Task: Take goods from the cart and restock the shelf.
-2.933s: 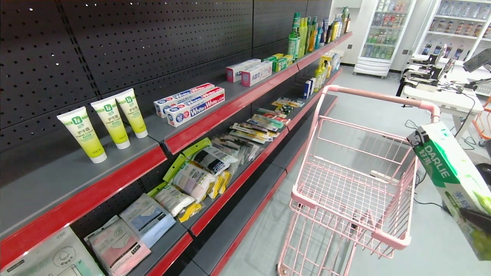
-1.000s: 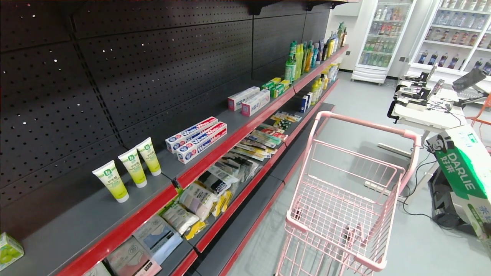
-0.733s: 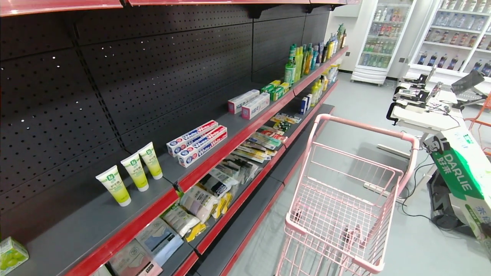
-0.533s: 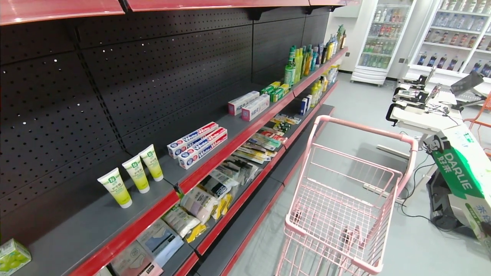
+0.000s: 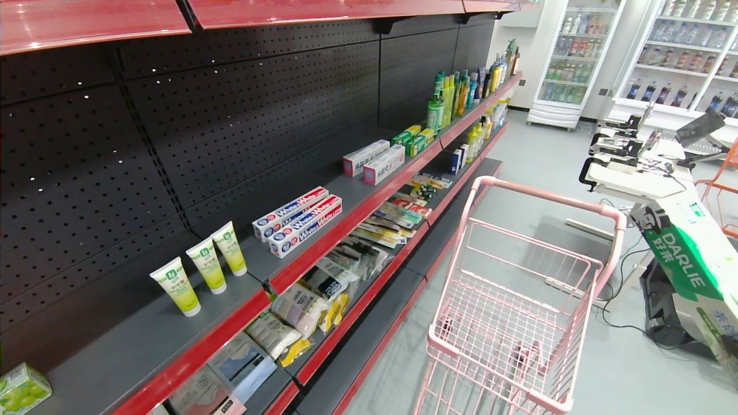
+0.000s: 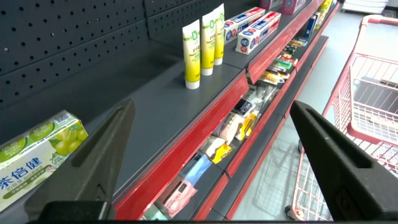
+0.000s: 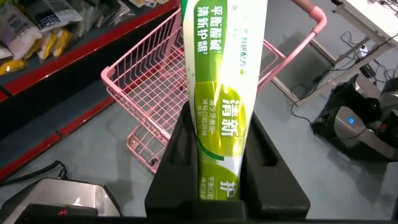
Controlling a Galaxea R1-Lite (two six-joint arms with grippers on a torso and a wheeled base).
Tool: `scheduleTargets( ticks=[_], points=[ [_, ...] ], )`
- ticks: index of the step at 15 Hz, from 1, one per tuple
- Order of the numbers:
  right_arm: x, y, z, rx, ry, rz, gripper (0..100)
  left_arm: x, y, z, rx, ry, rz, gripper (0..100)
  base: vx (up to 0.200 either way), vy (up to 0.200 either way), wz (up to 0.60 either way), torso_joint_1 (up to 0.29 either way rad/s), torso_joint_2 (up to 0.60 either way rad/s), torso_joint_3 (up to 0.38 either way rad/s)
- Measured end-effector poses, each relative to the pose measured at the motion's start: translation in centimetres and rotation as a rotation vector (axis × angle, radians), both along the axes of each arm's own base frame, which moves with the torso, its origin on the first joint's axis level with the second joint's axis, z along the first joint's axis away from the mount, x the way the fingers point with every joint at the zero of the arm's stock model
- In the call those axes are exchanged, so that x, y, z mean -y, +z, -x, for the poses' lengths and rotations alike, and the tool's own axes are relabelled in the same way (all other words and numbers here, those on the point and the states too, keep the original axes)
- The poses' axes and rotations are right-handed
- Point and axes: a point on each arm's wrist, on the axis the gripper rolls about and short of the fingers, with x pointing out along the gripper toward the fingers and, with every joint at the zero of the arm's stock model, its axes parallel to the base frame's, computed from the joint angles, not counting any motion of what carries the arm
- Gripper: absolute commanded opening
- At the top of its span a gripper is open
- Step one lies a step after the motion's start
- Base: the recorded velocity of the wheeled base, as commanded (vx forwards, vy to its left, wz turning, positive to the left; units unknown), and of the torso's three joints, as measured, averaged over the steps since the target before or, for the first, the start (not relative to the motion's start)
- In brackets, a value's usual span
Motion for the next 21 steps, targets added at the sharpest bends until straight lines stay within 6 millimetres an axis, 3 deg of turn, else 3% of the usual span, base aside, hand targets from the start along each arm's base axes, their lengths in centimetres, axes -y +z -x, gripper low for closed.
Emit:
scheduleTargets(
  ticks=[21],
  points=[
    [-0.02,-0.3,-0.38,-0.029,0.004,0.003,0,0.0,0.0,0.0,0.0,0.0,0.0,100,0.0,0.0,0.6,0.004,0.0,0.001]
  ],
)
